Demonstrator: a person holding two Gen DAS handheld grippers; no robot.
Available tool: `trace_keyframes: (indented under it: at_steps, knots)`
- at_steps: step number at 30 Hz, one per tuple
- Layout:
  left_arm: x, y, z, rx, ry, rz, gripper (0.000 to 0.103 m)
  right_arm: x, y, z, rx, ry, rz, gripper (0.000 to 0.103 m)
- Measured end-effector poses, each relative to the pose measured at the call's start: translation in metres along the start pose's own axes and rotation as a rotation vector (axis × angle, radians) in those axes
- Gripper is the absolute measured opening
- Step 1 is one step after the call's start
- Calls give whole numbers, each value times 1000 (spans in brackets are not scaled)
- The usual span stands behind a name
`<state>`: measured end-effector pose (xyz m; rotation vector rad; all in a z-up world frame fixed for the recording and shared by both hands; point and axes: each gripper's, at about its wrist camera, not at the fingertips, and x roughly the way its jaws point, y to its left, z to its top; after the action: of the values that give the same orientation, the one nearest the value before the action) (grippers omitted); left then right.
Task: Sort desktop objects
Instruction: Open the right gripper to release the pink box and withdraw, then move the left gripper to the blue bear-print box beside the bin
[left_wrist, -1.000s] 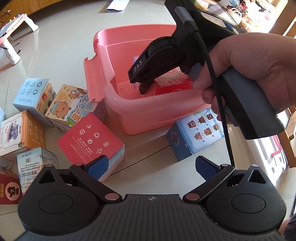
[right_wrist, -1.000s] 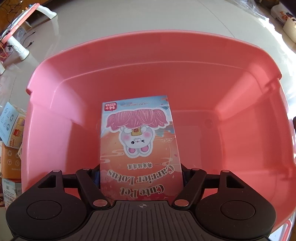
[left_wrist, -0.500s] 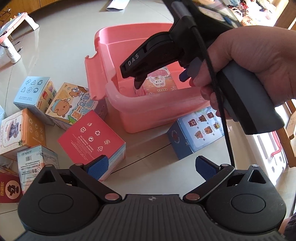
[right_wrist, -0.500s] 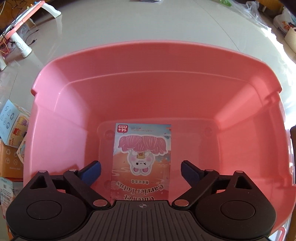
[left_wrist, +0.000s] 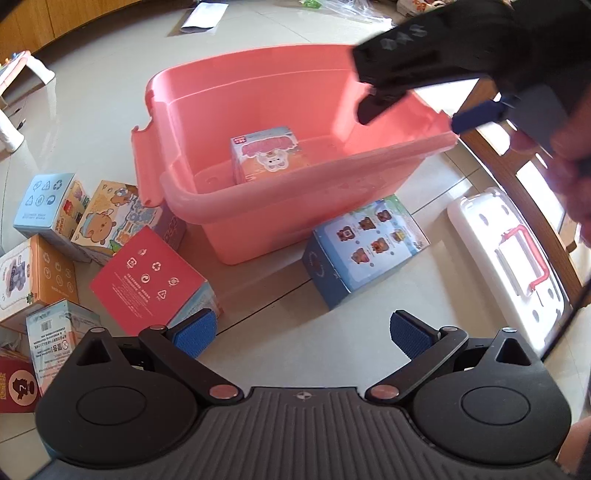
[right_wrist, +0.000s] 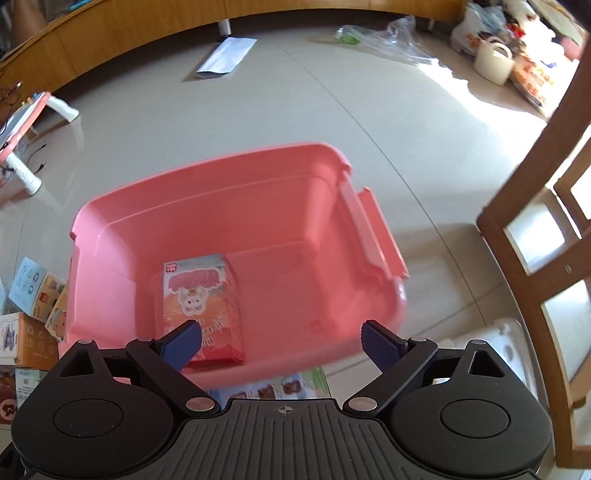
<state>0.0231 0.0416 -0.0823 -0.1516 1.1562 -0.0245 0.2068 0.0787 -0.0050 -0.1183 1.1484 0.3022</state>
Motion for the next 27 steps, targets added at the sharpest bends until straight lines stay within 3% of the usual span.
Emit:
trace_keyframes:
  at_steps: [3,4,6,7,10,15,27]
  knots:
    - [-5,-7,-1,21,-10,14,102,-22,-48,-41,57,-3,-16,92]
    - [-7,-9,-1,20,-13,15,102,-26,-83,-40,73,0,-27,92]
    - [-9,-12,-1,16,-19,10,102,-31,-98,-60,91,9,-45,92]
    - [-9,-15,-1,14,-22,5,102,-38,-122,-96,95,19,-53,92]
    - [-9,-23,0,17,-34,-2,102,-29,-173,-161,109,43,-65,92]
    - [-8,-39,1,52,-60,-8,102,-28,-191,-190,136,74,-112,92]
    - [12,-64,15,162,-94,-27,102,-13,-234,-221,335,151,-72,93]
